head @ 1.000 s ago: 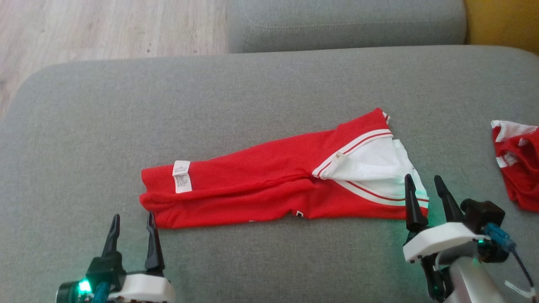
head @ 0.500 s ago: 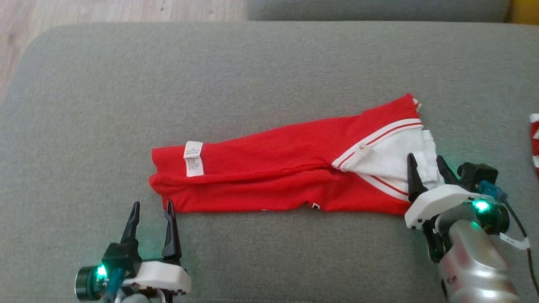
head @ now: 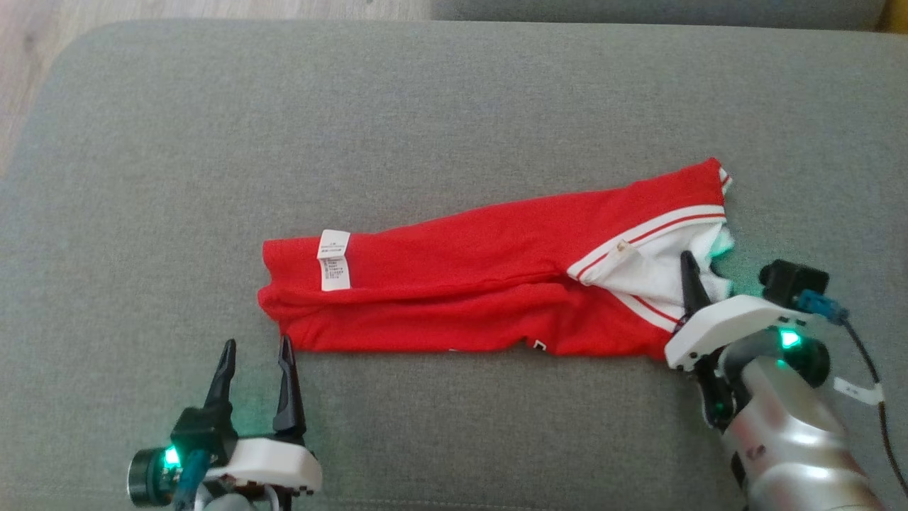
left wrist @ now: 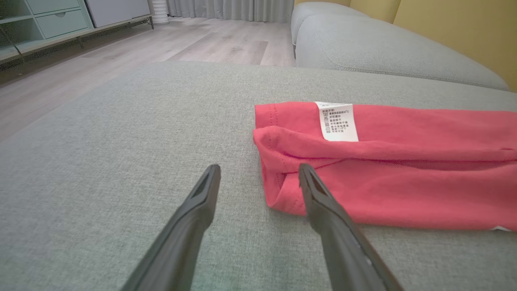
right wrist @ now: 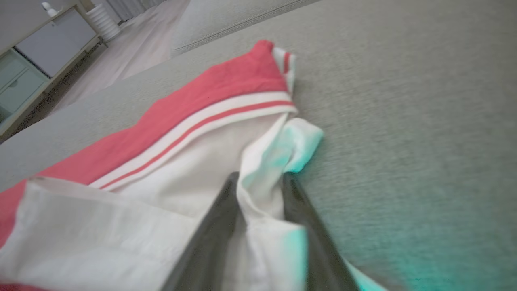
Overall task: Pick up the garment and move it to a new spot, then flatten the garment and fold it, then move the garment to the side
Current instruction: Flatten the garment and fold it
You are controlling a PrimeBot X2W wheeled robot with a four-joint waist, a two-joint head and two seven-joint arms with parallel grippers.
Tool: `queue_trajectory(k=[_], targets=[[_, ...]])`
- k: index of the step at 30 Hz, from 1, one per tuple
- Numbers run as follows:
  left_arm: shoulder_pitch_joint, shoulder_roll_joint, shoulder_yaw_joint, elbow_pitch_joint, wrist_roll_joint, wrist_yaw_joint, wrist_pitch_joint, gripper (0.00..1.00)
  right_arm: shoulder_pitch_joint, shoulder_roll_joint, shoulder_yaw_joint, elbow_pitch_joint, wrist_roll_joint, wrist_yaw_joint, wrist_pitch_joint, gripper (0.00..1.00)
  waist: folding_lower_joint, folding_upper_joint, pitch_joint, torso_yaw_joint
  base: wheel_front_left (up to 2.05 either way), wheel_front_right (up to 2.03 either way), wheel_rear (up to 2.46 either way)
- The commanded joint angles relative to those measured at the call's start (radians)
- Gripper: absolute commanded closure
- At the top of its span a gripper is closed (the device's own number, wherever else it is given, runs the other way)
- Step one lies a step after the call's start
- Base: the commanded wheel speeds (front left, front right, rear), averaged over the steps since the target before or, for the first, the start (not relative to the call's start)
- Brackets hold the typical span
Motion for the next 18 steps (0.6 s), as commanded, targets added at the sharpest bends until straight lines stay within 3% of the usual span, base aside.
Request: queue_trajectory(k=[1,9,13,18], targets=[[-0.04,0.003,0.021,-0.02,-0.004,-0.002,-0.01,0.0,0.041,0.034,0.051,0.008,0.008,0.004,0.014,1.0,0.0,0.0,-0.005,-0.004,0.0,0.0,0.0],[-0.026,0.003,0.025,-0.017,0.002,-0.013,-0.01,0.0,0.019,-0.026,-0.027,0.018,0.019,0.004,-0.041,1.0,0.0,0.0,-0.036,-0.027,0.0,0.0,0.0],[-0.009,0.003,0.016,-0.011,-0.003,-0.025,-0.01,0.0,0.04,-0.071,-0.118,-0.079,-0.013,0.004,-0.043,1.0,0.0,0.0,-0.06,-0.055,0.0,0.0,0.0],[-0.003,0.003,-0.02,-0.005,-0.021,-0.029,-0.01,0.0,0.087,-0.051,-0.149,-0.208,-0.076,0.004,-0.043,1.0,0.0,0.0,-0.077,-0.076,0.0,0.0,0.0]])
